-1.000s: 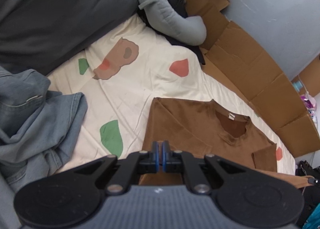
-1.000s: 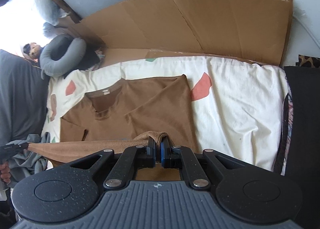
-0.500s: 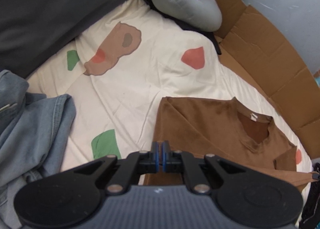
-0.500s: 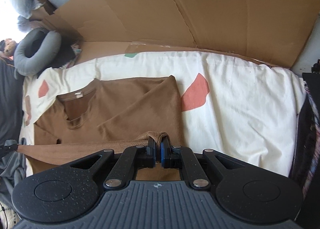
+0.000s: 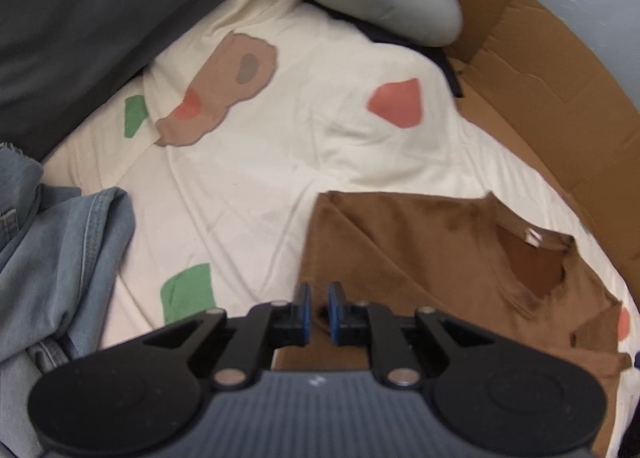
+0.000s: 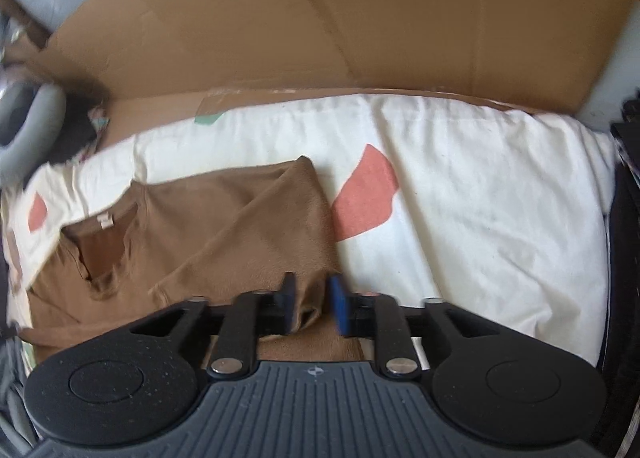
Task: Fold clothes
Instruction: 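Open both tools and release the folded hem on the shirt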
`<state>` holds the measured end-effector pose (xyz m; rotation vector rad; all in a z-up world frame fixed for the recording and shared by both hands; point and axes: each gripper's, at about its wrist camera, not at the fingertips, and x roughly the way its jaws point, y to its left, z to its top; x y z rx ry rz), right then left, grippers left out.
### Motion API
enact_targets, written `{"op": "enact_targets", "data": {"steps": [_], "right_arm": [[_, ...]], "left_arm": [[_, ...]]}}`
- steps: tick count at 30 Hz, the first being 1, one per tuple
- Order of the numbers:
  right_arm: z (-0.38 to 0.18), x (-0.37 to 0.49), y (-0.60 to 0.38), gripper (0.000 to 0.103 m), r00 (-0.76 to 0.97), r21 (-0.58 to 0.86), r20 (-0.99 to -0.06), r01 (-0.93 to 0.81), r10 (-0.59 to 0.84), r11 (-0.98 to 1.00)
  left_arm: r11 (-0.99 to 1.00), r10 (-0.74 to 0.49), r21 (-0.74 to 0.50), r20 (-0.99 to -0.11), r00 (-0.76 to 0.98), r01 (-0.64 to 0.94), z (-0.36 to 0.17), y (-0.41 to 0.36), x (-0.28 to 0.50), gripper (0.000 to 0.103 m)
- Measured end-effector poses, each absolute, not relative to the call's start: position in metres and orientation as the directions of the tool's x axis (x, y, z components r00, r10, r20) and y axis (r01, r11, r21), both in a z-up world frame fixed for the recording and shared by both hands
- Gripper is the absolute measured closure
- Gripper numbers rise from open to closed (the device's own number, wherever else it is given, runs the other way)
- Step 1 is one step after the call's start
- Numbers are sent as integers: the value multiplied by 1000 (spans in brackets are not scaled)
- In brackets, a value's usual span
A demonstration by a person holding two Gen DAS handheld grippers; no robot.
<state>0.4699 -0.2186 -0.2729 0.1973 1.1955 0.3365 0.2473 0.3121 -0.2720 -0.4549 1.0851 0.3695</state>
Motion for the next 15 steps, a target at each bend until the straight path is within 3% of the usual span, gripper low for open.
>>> {"op": "enact_targets", "data": {"steps": [12,15], "right_arm": [[-190,423,-252,64,357,317,-848,-249,391,915],[-166,407,-262,56,377,318,-829,-290,414,902]], "left_arm": [[886,61,-160,-891,450,-436,-208,296,202,69],[897,56,-163,-880,472,-411,-191,291,191,57]]}}
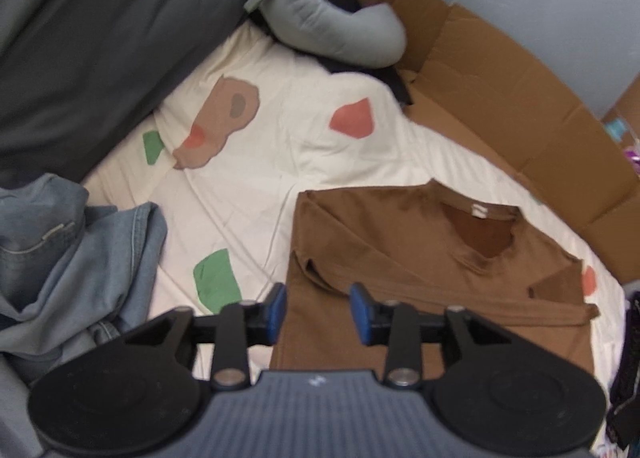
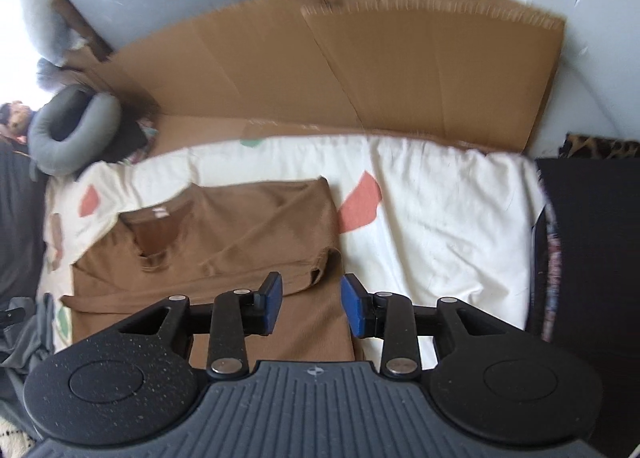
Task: Fold clothes
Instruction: 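Open both tools and release the folded hem on the shirt, then move both open tools over the folded shirt edge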
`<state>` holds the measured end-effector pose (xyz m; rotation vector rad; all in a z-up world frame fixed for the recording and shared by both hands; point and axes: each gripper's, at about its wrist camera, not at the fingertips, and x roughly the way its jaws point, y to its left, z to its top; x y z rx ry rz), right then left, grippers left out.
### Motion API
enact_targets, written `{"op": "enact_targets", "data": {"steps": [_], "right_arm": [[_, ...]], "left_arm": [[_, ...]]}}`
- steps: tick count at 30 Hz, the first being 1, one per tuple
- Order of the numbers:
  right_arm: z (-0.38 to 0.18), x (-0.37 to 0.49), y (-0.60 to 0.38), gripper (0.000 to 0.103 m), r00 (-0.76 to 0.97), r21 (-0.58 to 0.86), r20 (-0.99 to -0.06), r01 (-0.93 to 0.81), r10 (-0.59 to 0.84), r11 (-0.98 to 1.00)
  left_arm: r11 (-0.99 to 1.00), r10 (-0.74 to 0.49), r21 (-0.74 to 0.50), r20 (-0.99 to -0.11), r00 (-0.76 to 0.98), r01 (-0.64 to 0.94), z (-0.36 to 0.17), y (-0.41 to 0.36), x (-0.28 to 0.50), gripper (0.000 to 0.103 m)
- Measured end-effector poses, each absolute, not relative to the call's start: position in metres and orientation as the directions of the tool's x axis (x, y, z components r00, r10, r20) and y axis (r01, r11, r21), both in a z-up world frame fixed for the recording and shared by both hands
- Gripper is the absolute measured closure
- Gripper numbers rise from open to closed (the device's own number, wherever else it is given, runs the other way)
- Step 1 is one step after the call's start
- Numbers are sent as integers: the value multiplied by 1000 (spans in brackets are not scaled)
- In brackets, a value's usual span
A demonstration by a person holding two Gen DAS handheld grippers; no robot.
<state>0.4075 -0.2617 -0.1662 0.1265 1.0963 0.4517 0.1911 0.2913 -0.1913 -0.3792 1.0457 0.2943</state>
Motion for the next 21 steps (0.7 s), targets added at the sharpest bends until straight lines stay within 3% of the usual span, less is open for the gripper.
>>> {"op": "enact_targets", "data": {"steps": [11,21], "right_arm": [[-161,396,-282,54,403,311,-805,-339,436,888],[-214,405,-256,53,387,257,-816,-421,429,870]], "left_arm": [[927,152,-23,-888,434,-373,-169,279,167,31],[932,148,-30,-878,455,-360,-218,292,180,31]]}}
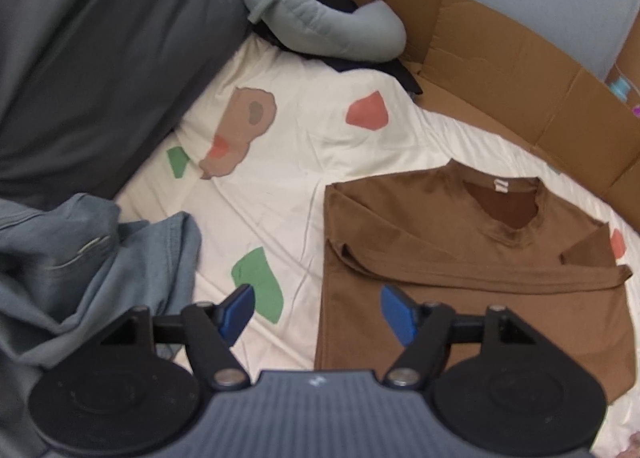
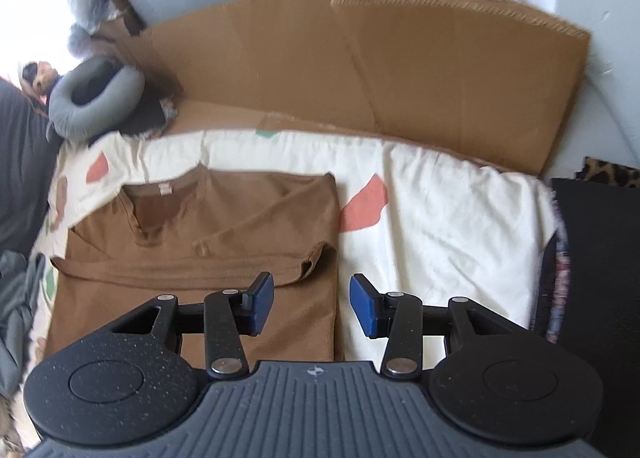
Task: Fold clothes
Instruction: 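Move both open tools over the folded shirt edge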
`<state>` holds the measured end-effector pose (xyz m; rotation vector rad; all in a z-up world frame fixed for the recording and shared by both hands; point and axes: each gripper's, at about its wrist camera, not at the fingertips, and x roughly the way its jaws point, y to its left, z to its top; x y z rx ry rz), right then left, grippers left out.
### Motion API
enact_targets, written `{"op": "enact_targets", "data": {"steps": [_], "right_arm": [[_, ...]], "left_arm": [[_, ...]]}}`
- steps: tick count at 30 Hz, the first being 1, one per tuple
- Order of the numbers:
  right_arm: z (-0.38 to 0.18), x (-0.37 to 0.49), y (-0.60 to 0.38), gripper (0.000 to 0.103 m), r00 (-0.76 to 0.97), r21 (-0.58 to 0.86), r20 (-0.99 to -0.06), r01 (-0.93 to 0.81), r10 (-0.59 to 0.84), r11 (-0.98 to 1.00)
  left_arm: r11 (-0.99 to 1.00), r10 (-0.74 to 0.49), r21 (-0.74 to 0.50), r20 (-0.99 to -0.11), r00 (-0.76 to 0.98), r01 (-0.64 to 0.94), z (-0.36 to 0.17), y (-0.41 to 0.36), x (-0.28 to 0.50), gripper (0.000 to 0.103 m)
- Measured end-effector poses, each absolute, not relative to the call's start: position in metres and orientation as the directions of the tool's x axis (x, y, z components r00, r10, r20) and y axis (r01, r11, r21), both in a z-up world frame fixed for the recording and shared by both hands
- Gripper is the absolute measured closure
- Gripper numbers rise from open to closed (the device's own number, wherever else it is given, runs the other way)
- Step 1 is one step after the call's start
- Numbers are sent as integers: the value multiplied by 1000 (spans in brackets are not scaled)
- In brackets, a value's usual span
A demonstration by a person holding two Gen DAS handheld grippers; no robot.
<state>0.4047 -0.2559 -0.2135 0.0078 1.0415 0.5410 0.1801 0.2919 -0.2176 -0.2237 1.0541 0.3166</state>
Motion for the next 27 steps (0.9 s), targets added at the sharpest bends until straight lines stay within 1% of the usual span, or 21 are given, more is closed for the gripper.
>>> {"op": "enact_targets", "data": {"steps": [6,10,12,14,16,22,27], "right_arm": [[-250,416,-236,53,371,220,-831,-466,415,857],[-274,423,-227,52,359,180,-845,-506,395,844],[-284,426,-224,51,355,163,-852,-520,385,838],[-295,429,-221,51,353,143,-858,-533,373,834],[-304,433,-219,51,357,128,-861,-537,362,834],[-319,445,-213,51,356,140,-855,-543,378,828],[-322,457,-205,51,363,126,-840,-594,404,794]], "left_arm": [[940,131,-45,-868,479,-338,-261,297,198,31],[945,144,-18,-873,467,-325,-289,296,211,39],[949,146,-5,-879,454,-315,-301,298,217,39],[952,147,6,-886,440,-305,-314,299,221,43],[954,142,4,-887,440,-298,-322,301,223,44],[956,145,3,-875,462,-295,-338,307,231,44],[940,120,-78,-837,534,-332,-339,314,232,45]]}}
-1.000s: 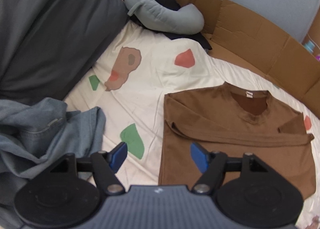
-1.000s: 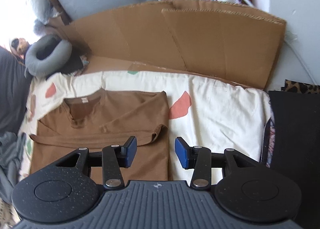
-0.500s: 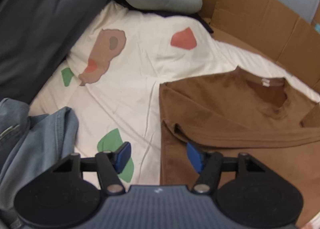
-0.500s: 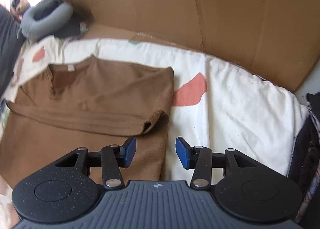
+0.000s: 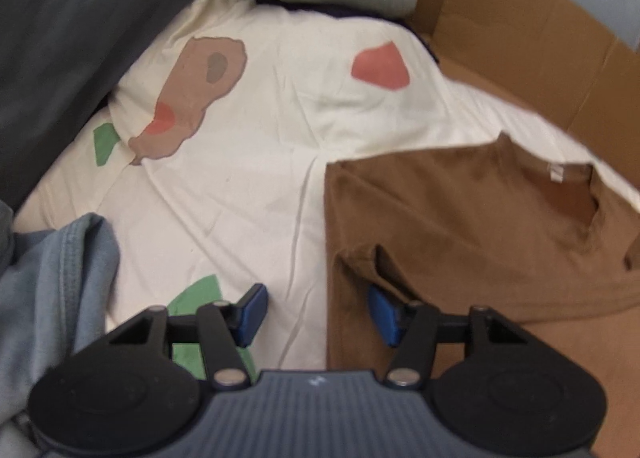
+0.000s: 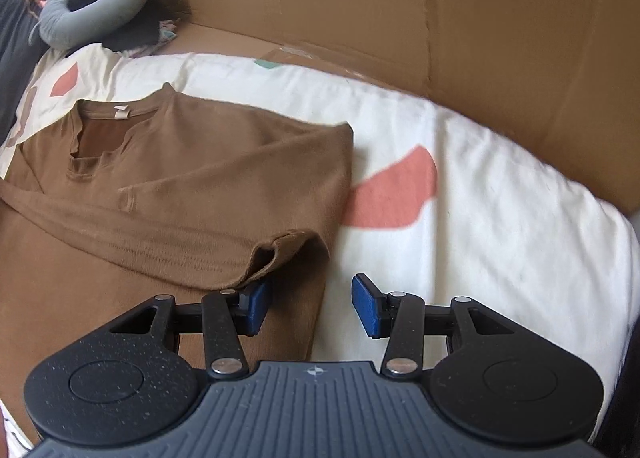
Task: Fold clothes
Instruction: 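Move both open tools over the folded shirt edge, then grasp the folded edge of the brown shirt with both tools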
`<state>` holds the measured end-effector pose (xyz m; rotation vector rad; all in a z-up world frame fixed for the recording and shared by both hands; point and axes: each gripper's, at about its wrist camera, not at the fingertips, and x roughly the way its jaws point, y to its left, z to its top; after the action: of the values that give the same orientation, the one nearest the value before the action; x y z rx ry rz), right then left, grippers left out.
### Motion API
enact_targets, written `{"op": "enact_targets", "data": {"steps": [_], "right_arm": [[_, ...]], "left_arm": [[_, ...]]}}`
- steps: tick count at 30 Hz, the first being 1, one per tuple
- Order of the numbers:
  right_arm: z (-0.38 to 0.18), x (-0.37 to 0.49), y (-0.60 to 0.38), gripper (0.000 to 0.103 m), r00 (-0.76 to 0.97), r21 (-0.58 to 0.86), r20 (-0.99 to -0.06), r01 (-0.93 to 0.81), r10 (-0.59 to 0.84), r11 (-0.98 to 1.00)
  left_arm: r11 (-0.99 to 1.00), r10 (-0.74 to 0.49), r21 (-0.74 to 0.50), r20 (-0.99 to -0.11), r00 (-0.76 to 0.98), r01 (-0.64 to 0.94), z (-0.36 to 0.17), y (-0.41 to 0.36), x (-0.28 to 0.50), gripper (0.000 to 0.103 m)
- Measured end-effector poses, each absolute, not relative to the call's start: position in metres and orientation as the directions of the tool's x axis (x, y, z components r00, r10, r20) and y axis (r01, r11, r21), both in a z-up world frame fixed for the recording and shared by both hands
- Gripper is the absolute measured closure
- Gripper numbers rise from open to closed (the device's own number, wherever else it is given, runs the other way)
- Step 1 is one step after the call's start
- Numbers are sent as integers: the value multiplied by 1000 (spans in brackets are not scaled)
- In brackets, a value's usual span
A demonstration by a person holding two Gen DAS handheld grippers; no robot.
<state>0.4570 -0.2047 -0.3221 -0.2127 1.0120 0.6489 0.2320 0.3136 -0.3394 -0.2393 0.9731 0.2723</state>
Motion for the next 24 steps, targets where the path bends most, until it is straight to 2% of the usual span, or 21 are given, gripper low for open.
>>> {"op": "enact_targets", "data": {"steps": [7,12,16,19,22,24], "right_arm": [[-316,468,-199,51,379,110,-802,-665,461,738],[-310,473,-196,53,397,125,-769,-676,502,726],[-309,477,-193,59,391,152,-758,-672,522,724],[-310,479,-192,67,392,166,-753,-663,528,730],[-311,479,-191,69,395,178,-747,-657,535,733],[-312,479,-191,81,398,171,-749,-657,530,735]], "left_arm": [[942,86,-128,-803,590,-311,-342,316,235,55],[940,68,-159,-778,624,-301,-339,318,237,72],[937,65,-175,-761,645,-301,-338,318,237,77],[936,70,-178,-751,657,-302,-336,319,237,80],[933,76,-184,-740,669,-309,-335,320,237,86],[932,77,-186,-736,672,-311,-335,320,237,89]]}}
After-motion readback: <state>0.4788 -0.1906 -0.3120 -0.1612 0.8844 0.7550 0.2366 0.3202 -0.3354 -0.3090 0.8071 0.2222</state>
